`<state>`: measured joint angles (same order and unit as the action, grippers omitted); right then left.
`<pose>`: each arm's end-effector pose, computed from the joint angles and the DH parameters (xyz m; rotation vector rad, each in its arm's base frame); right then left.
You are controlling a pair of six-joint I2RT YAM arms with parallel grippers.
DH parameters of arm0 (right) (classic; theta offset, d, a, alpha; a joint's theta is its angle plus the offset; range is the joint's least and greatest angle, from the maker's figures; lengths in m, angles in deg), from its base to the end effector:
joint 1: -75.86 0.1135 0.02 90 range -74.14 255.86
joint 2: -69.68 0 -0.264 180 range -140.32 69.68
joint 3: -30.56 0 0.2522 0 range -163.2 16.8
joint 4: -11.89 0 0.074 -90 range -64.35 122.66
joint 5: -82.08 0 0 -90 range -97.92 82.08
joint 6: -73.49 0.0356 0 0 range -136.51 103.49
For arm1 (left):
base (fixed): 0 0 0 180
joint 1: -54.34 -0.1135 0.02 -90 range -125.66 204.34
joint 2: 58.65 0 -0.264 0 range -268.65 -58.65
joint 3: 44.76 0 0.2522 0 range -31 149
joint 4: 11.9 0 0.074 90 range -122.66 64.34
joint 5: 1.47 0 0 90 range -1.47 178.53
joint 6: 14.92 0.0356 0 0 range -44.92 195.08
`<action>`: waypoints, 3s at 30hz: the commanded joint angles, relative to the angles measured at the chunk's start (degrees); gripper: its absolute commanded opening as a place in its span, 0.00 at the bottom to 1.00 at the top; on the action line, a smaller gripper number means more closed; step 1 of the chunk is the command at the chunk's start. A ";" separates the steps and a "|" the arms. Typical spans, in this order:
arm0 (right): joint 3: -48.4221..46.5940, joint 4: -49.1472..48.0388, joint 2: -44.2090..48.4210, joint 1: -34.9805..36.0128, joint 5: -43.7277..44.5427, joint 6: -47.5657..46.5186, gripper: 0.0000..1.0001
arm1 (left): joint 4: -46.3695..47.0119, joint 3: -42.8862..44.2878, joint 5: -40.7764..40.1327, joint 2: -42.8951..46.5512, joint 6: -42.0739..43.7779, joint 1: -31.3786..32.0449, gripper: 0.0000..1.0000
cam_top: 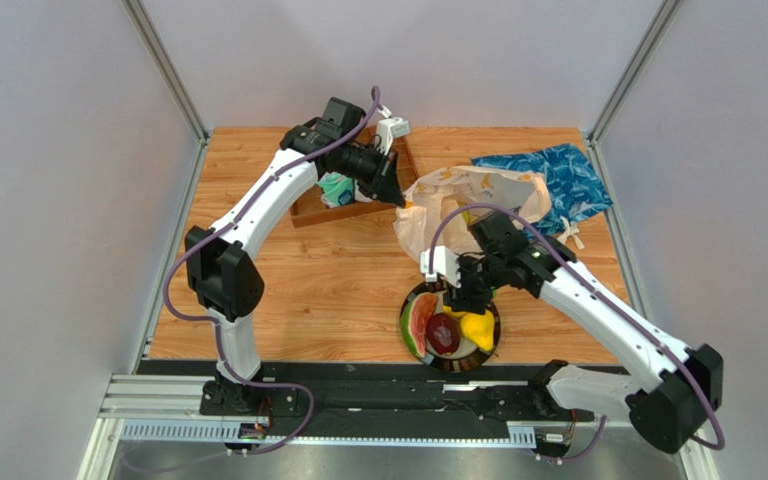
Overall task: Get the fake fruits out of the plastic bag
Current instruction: Place the fake fruit on the plate, then adjust the plastic bag at the center of the board.
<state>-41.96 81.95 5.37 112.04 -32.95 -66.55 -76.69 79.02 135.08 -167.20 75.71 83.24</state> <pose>0.1568 0.1334 0.2937 -1.8561 1.7740 0.4873 0.3475 -0.2214 0.3551 0.9742 2.2122 -1.2106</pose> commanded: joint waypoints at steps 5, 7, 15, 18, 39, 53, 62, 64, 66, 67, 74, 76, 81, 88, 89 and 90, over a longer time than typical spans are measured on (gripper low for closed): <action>-3.28 -10.24 -16.35 2.75 3.94 -8.65 0.35 | -2.41 -0.50 -6.02 4.92 5.26 0.27 0.00; -5.12 -10.32 -20.39 2.58 5.78 -10.33 0.35 | -2.59 -1.29 -6.64 5.63 5.79 0.27 0.00; -10.23 -10.06 -28.76 2.22 4.13 -11.40 0.38 | -3.73 -1.56 -8.05 7.04 7.73 0.27 0.00; -11.28 -9.37 -30.16 2.22 3.07 -11.39 0.43 | -3.73 -2.09 -8.05 7.13 7.99 0.27 0.00; -18.76 5.75 -38.70 1.26 2.45 -10.07 0.86 | -3.38 1.69 -6.64 3.79 7.73 0.27 0.00; -27.36 6.64 -25.88 -0.68 -1.32 -1.74 0.89 | -2.77 4.15 -7.78 3.17 7.55 0.27 0.00; -12.96 -26.66 -1.60 -5.16 12.89 16.21 1.00 | -2.76 3.62 -5.15 2.56 6.76 0.36 0.00; -12.52 -26.24 -3.35 -5.95 14.22 16.11 0.96 | -2.76 3.89 -4.89 2.73 6.67 0.45 0.00; -12.78 -25.44 -7.22 -8.13 13.00 16.90 0.81 | -2.85 4.07 -4.62 2.82 6.67 0.62 0.00; -12.61 -25.62 -8.45 -8.67 12.65 16.91 0.74 | -3.03 4.15 -4.45 2.82 6.67 0.63 0.00; -11.99 -26.50 -20.84 -10.16 19.03 10.93 0.25 | -3.20 2.93 -4.17 3.08 7.11 1.68 0.00; -11.29 -25.19 -22.08 -11.83 20.03 12.41 0.25 | -3.47 2.05 -4.88 3.96 7.55 1.94 0.00; 1.15 -23.42 -13.40 -13.86 20.20 13.39 0.28 | -3.90 -0.85 -6.90 5.72 8.78 2.38 0.00; 11.99 -28.06 -6.35 -13.86 27.56 16.90 0.32 | -5.40 -1.12 -10.50 6.33 11.94 3.96 0.00; 12.79 -28.78 -5.39 -14.47 29.50 18.73 0.32 | -5.57 -1.64 -11.81 6.68 13.08 4.40 0.00; 13.49 -29.13 -4.60 -15.26 29.26 19.27 0.33 | -5.84 -2.00 -12.35 7.21 13.44 4.84 0.00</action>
<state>-31.45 57.47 -1.45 98.01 -9.70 -52.28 -81.43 77.99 125.59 -164.23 84.78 86.08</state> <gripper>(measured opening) 0.318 0.007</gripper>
